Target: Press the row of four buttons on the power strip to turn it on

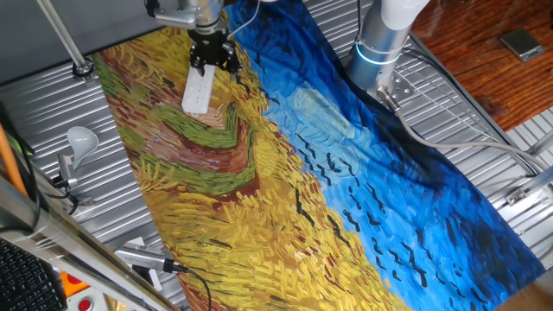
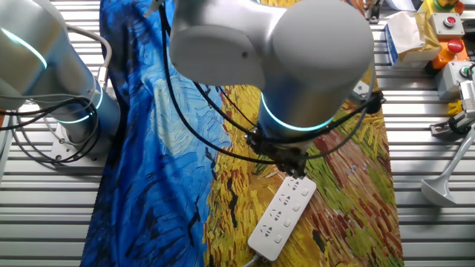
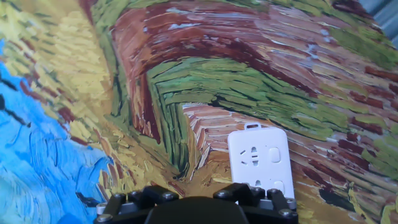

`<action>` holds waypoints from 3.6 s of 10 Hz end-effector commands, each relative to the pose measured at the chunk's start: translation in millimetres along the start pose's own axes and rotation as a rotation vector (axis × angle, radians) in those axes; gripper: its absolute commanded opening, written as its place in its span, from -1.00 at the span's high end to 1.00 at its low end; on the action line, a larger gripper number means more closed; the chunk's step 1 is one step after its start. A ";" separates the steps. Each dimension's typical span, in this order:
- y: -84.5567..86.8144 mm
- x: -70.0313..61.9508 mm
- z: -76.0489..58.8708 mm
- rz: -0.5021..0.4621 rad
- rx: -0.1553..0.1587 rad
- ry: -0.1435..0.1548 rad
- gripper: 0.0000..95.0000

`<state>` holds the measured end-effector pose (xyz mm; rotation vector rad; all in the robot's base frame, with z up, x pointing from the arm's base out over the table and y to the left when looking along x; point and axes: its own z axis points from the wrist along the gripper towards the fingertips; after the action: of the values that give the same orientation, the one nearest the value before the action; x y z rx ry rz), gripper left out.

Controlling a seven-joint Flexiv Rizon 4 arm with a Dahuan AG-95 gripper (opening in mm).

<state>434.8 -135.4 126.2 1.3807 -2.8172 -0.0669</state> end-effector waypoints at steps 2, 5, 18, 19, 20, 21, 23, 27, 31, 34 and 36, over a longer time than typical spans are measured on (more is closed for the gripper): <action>4.7 -6.0 2.1 0.093 0.014 0.014 -0.60; -1.5 28.4 11.2 0.015 0.018 0.024 -0.60; -10.6 63.0 19.7 0.036 0.055 -0.005 -1.00; -11.7 64.7 21.3 0.021 0.037 0.007 -1.00; -13.7 66.9 24.5 0.016 0.027 0.007 -1.00; -17.1 71.3 29.9 0.002 0.021 0.016 -1.00; -27.5 87.4 47.9 -0.024 0.025 0.024 -1.00; -36.1 106.3 65.8 -0.069 0.024 0.011 -1.00; -36.1 106.3 65.8 -0.057 0.051 -0.005 -1.00; -37.0 106.1 68.9 -0.051 0.053 0.011 -1.00; -41.2 108.1 79.1 -0.069 0.043 0.020 -1.00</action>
<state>398.7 -243.6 40.1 1.4463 -2.7863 0.0368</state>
